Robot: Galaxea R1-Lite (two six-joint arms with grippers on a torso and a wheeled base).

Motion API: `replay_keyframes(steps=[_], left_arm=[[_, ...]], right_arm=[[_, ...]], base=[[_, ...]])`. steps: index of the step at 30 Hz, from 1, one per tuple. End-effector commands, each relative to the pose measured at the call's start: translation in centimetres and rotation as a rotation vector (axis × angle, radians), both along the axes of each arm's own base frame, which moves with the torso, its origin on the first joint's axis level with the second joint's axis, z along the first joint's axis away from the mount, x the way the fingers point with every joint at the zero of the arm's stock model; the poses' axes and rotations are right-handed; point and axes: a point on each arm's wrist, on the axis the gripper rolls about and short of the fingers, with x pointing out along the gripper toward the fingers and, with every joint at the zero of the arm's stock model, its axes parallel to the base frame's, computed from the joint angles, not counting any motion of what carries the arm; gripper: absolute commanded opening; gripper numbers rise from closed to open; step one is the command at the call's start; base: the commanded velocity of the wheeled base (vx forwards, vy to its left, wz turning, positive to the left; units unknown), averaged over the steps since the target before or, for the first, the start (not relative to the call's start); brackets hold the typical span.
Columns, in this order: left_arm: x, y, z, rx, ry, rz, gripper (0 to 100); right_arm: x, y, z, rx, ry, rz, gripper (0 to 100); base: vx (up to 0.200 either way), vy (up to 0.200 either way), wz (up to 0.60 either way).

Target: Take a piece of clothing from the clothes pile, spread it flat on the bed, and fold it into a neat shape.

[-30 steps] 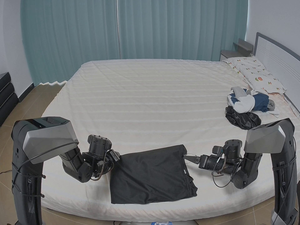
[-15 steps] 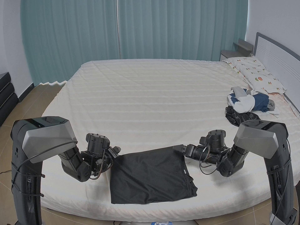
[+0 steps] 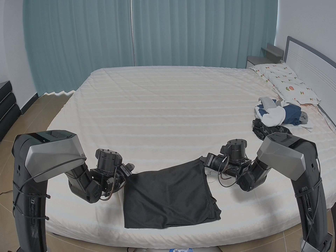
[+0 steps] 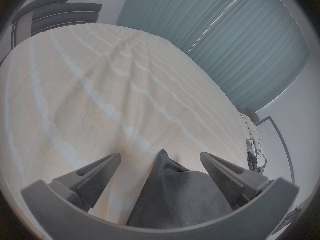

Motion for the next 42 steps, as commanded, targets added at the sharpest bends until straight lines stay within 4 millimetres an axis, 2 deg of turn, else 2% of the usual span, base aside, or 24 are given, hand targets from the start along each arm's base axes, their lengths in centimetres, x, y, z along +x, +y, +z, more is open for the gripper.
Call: replay_keyframes(steps=[1,12,13,18,21,23,27,29,30,32,33,34,35,36,37,38,39,40,42], left_arm=[[0.0,0.1,-0.1,0.001,0.001,0.002,100],[0.1,0.1,0.0,0.0,0.0,0.004,100],[0.1,0.1,0.0,0.0,0.0,0.004,100],[0.1,0.4,0.2,-0.001,-0.005,0.01,100],[0.1,0.8,1.5,-0.01,-0.031,0.021,100],[-0.3,1.5,3.3,-0.019,-0.059,0.03,100],[-1.7,2.9,8.7,-0.054,-0.168,0.01,100],[-3.5,3.5,10.4,-0.036,-0.182,-0.01,100],[-3.5,3.5,10.4,-0.036,-0.182,-0.01,100],[-6.6,4.5,12.9,0.0,-0.233,-0.032,100],[-6.6,4.5,12.9,0.0,-0.233,-0.032,100],[-9.1,5.4,14.7,0.0,-0.28,-0.023,100],[-9.4,5.5,14.9,-0.002,-0.288,-0.022,100],[-11.4,6.2,16.6,-0.011,-0.34,-0.013,100],[-11.4,6.2,16.6,-0.011,-0.34,-0.013,100],[-14.0,7.0,18.3,-0.019,-0.41,-0.005,100],[-14.0,7.0,18.3,-0.019,-0.41,-0.005,100],[-16.8,7.9,19.7,0.01,-0.478,-0.002,100],[-19.3,8.6,20.4,0.067,-0.523,0.013,100]], right_arm=[[0.8,0.2,-0.3,-0.005,-0.023,-0.033,0],[0.9,0.0,-0.5,-0.009,-0.022,-0.047,0],[0.9,0.0,-0.4,-0.009,-0.024,-0.047,100],[0.7,-0.9,0.1,0.002,-0.035,-0.067,100],[0.1,-2.5,1.6,0.018,-0.048,-0.1,100],[-1.0,-4.3,2.8,0.042,-0.044,-0.14,100],[-5.1,-8.2,5.6,0.067,-0.07,-0.213,100],[-7.4,-9.4,7.6,0.078,-0.104,-0.23,100],[-7.4,-9.4,7.6,0.078,-0.104,-0.23,100],[-11.3,-10.6,10.5,0.085,-0.136,-0.243,100],[-11.3,-10.6,10.5,0.085,-0.136,-0.243,100],[-14.1,-11.1,12.6,0.087,-0.17,-0.241,100],[-14.5,-11.2,12.9,0.089,-0.18,-0.241,100],[-16.6,-11.6,14.7,0.085,-0.225,-0.237,100],[-16.6,-11.6,14.7,0.085,-0.225,-0.237,100],[-19.1,-12.1,16.3,0.066,-0.283,-0.227,100],[-19.1,-12.1,16.3,0.066,-0.283,-0.227,100],[-21.8,-12.5,17.1,0.016,-0.333,-0.213,100],[-24.4,-13.0,17.3,-0.049,-0.378,-0.196,100]], base=[[0.0,0.0,0.0],[0.0,0.0,0.0],[0.0,0.0,0.0],[0.0,0.0,0.0],[0.0,0.0,0.0],[0.0,0.0,0.0],[0.0,0.0,0.0],[0.0,0.0,0.0],[0.0,0.0,0.0],[0.0,0.0,0.0],[0.0,0.0,0.0],[0.0,0.0,0.0],[0.0,0.0,0.0],[0.0,0.0,0.0],[0.0,0.0,0.0],[0.0,0.0,0.0],[0.0,0.0,0.0],[0.0,0.0,0.0],[0.0,0.0,0.0]])
